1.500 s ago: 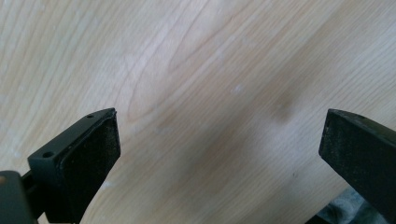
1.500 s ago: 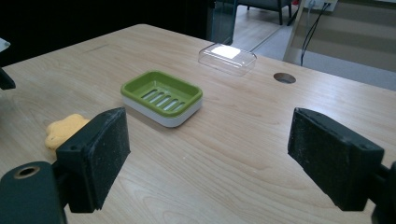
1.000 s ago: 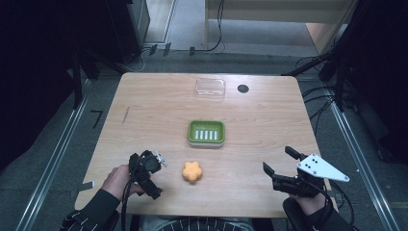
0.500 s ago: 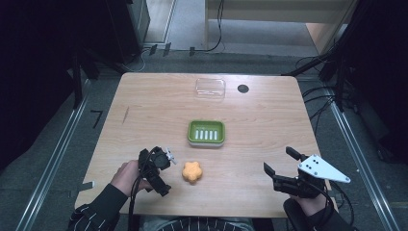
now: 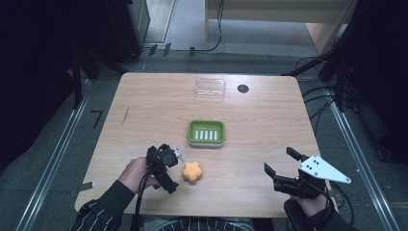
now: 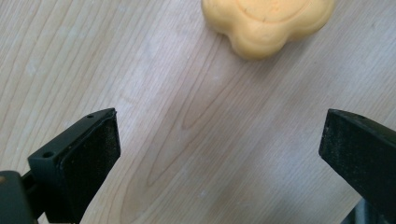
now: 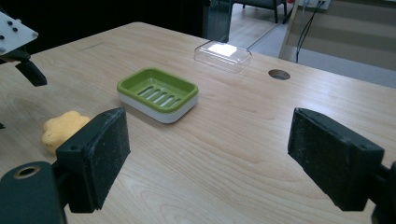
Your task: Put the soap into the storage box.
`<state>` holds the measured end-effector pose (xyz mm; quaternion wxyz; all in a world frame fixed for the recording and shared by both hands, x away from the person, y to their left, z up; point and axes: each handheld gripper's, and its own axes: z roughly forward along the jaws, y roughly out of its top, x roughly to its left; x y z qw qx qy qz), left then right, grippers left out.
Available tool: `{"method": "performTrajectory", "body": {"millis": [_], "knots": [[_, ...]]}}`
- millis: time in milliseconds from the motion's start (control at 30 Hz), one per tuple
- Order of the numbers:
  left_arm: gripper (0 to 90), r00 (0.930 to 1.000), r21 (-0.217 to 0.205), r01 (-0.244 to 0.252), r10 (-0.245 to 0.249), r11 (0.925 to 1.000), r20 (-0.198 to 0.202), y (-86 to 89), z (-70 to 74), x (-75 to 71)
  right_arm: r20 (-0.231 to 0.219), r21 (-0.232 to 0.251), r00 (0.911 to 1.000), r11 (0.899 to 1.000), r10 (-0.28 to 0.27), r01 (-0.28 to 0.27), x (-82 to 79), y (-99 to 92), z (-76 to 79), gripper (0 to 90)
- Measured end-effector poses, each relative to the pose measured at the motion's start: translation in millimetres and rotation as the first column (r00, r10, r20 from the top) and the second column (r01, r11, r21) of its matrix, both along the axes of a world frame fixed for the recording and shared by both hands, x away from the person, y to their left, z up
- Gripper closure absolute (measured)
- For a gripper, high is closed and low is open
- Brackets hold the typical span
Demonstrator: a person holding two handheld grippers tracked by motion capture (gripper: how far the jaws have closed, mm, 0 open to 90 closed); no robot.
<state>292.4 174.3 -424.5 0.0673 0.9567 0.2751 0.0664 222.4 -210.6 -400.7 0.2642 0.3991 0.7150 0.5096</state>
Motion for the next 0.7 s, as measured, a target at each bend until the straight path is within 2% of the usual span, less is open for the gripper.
{"method": "performTrajectory", "body": {"millis": [500, 700], "knots": [[0.0, 0.9993, -0.016, 0.038, -0.038, 0.9992, 0.002, -22.7, -0.9, 7.0, 0.000, -0.001, 1.0000, 1.000, 0.001, -0.001, 0.0, -0.2, -0.1, 13.5], [0.0, 0.9984, -0.021, 0.056, -0.056, 0.9982, -0.009, -32.3, -2.5, 9.4, 0.000, -0.001, 1.0000, 1.000, 0.000, 0.000, 0.1, -0.1, -0.1, 13.5]]}}
